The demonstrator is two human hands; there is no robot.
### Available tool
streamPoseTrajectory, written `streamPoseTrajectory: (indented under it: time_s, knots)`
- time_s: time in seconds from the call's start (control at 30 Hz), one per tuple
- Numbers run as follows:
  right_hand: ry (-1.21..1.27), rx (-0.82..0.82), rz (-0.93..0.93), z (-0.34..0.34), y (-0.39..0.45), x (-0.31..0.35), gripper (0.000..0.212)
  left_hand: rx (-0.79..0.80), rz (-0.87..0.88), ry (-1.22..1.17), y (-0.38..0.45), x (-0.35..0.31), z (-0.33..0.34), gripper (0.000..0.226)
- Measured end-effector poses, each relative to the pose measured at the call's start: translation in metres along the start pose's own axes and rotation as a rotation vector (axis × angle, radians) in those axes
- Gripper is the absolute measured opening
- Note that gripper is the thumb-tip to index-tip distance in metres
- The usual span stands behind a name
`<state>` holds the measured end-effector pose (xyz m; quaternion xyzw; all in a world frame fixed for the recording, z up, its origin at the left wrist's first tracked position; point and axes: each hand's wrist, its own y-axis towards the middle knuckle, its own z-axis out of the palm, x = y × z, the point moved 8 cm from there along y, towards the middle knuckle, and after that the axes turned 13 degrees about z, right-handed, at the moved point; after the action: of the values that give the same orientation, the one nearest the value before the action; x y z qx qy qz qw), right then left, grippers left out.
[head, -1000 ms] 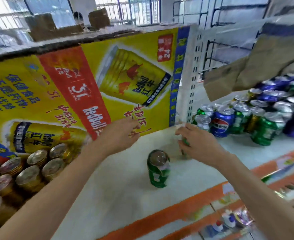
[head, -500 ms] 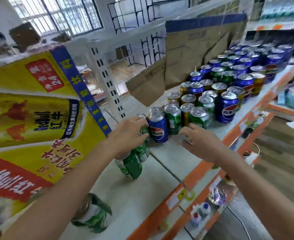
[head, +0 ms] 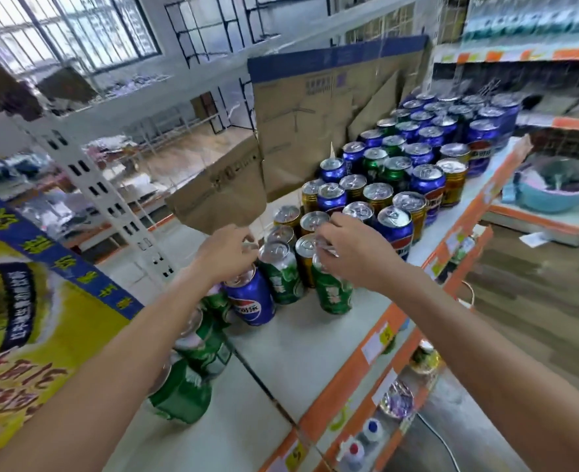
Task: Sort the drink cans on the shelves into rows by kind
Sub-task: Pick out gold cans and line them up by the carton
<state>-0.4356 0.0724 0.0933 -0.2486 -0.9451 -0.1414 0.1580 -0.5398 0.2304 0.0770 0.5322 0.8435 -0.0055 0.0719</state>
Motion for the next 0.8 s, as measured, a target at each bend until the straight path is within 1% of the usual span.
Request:
streamPoseTrajectory:
  time_s: [0.07,0.13,0.17,0.3,0.33,0.37,0.47,0.53,0.63,0.73,0.8]
  knots:
    - [-0.025,0.060,0.000,0.007,0.019,0.000,0.031,0.054,-0.041,0.012,0.006,0.011,0.006,0.033]
    - [-0.076,0.160,0.028,0.021,0.037,-0.004,0.040,0.114,-0.093,-0.006,0.010,0.022,0.013,0.039]
    - [-0.103,0.203,0.039,0.027,0.045,-0.006,0.041,0.143,-0.113,-0.016,0.013,0.027,0.017,0.042]
    - [-0.216,0.340,0.061,0.044,0.067,-0.001,0.027,0.277,-0.148,-0.071,0.022,0.039,0.027,0.050]
    - [-0.264,0.360,0.054,0.047,0.070,0.001,0.027,0.311,-0.150,-0.089,0.024,0.040,0.029,0.051]
    - [-0.323,0.372,0.039,0.050,0.073,0.003,0.031,0.342,-0.154,-0.111,0.025,0.042,0.031,0.051]
    - [-0.469,0.425,0.031,0.059,0.080,-0.001,0.052,0.396,-0.148,-0.157,0.028,0.044,0.037,0.047]
    - [-0.508,0.480,0.034,0.066,0.082,-0.002,0.060,0.379,-0.140,-0.157,0.030,0.045,0.040,0.046]
    - [-0.511,0.501,0.023,0.072,0.086,0.001,0.056,0.320,-0.131,-0.144,0.032,0.046,0.038,0.046]
    - [-0.490,0.416,-0.005,0.068,0.087,0.004,0.050,0.238,-0.132,-0.168,0.031,0.049,0.031,0.049]
    - [-0.454,0.345,-0.013,0.059,0.086,0.005,0.049,0.148,-0.148,-0.227,0.029,0.051,0.016,0.052]
